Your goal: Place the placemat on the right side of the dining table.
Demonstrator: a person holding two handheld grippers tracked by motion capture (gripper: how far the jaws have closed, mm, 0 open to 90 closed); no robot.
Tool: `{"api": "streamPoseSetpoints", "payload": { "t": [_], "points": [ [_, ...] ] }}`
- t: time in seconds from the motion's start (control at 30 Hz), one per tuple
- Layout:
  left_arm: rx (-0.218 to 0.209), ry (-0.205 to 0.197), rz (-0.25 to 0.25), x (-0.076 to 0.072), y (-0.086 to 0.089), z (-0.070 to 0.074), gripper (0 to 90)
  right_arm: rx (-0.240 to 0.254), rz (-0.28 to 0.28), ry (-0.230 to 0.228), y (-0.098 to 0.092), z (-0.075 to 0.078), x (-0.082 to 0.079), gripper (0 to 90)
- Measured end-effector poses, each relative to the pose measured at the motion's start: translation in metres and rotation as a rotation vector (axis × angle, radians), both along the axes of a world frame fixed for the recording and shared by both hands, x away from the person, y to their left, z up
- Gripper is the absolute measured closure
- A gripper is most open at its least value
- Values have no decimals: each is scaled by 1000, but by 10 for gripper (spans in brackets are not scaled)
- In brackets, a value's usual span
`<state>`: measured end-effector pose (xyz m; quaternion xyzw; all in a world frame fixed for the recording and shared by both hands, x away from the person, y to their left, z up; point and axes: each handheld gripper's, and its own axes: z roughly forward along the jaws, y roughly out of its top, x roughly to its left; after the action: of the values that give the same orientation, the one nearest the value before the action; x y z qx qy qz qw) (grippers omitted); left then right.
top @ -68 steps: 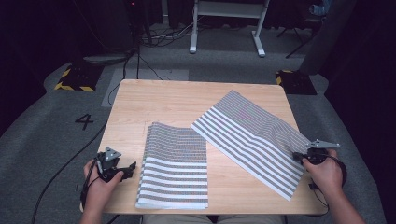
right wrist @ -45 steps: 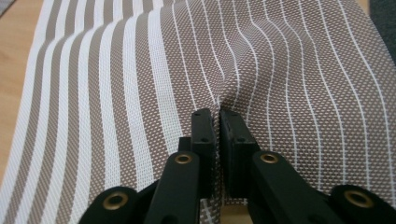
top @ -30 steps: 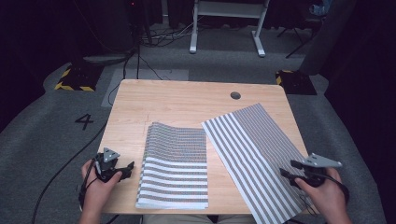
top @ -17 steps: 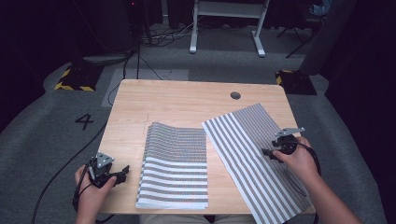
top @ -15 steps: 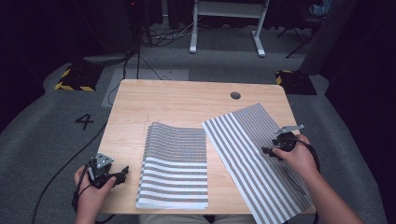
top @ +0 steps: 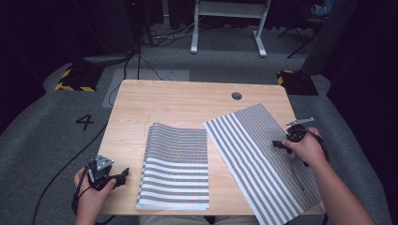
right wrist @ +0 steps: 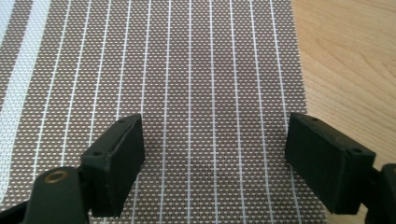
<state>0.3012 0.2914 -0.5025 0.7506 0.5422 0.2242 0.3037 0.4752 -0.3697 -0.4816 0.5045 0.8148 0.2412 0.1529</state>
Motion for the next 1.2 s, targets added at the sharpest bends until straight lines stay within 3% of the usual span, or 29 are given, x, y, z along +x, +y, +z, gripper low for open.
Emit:
{"api": "streamPoseSetpoints", "payload": {
  "t": [0.1, 0.23, 0.47, 0.5, 0.67, 0.73, 0.77, 0.8, 0.9, 1.0, 1.13, 1.2],
  "points": [
    [0, 0, -4, 0, 0, 0, 189, -29, -2, 3, 1, 0, 2, 148],
    [-6, -3, -1, 2, -1, -1, 189, -2, -5, 2, -2, -2, 1, 144],
    [-6, -2, -13, 2, -4, -1, 190, -13, -10, 21, 0, 0, 3, 159],
    [-5, -2, -15, 2, -4, -1, 189, -19, -9, 21, 0, 0, 3, 180],
    [-1, -1, -16, 3, -4, 0, 189, -29, 6, 48, 11, 8, -2, 458],
    [1, 0, -21, 3, -5, 0, 190, -31, 16, 58, 15, 11, -3, 599],
    [-3, -1, -20, 3, -5, 0, 190, -42, 20, 63, 15, 12, -3, 738],
    [2, -1, -20, 3, -5, 0, 189, -44, 21, 66, 15, 12, -4, 779],
    [-1, 1, -19, 3, -4, 0, 188, -30, -15, 71, 16, 14, -7, 866],
    [-4, -1, -18, 4, -5, 0, 186, 14, -68, 58, 14, 17, -9, 885],
    [-7, -3, -20, 5, -6, 0, 186, 44, -171, -11, 0, 25, -8, 889],
    [4, -4, -23, 5, -6, 0, 186, 97, -239, -26, -10, 28, -6, 889]
  ]
}}
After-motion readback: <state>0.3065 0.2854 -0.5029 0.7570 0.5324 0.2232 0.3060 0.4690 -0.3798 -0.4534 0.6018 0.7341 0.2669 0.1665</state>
